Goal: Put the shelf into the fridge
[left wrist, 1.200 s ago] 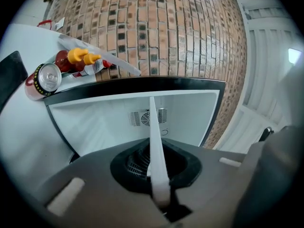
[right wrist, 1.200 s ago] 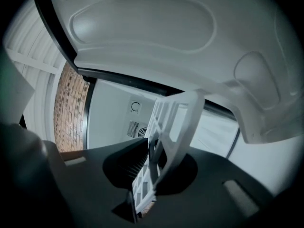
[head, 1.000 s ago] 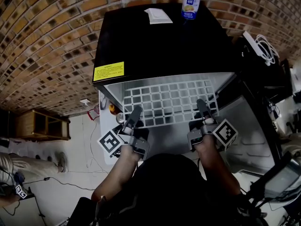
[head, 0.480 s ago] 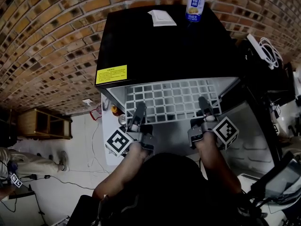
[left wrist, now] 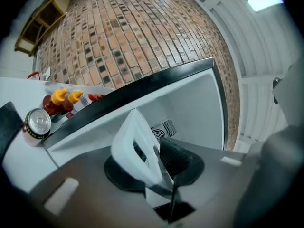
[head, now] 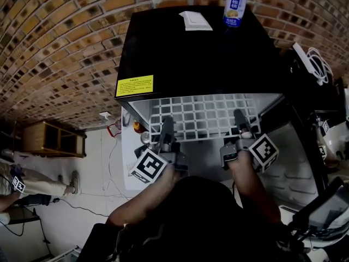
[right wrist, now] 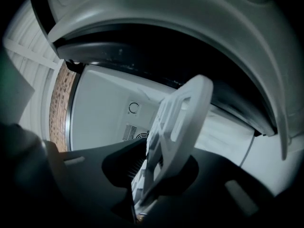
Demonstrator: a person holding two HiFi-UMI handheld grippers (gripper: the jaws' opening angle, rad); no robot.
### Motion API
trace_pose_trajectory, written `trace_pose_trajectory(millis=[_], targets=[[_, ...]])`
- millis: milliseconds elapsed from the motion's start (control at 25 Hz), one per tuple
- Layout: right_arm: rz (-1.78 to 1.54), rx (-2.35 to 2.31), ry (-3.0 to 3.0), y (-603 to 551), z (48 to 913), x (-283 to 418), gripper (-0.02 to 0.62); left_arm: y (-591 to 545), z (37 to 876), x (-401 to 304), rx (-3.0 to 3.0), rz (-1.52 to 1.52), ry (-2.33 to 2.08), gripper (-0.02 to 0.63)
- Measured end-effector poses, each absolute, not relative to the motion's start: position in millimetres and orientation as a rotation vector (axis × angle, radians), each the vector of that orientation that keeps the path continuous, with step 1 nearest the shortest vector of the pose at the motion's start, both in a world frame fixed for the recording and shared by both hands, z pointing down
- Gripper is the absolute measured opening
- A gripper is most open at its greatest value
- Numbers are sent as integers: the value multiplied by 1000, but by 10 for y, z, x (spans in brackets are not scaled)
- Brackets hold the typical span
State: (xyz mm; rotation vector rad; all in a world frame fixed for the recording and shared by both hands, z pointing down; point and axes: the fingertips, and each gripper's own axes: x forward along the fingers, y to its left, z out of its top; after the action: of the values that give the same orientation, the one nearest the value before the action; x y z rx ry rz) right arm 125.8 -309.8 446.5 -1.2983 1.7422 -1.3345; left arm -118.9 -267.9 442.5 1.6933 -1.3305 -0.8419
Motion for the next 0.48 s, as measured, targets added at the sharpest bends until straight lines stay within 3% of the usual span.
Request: trace_pose_trajectory(millis=[480], targets=[[-1263,-1277,1770,-3366,4432,1194,75,-2939,4436,-1251,1706,-819,-1368,74]])
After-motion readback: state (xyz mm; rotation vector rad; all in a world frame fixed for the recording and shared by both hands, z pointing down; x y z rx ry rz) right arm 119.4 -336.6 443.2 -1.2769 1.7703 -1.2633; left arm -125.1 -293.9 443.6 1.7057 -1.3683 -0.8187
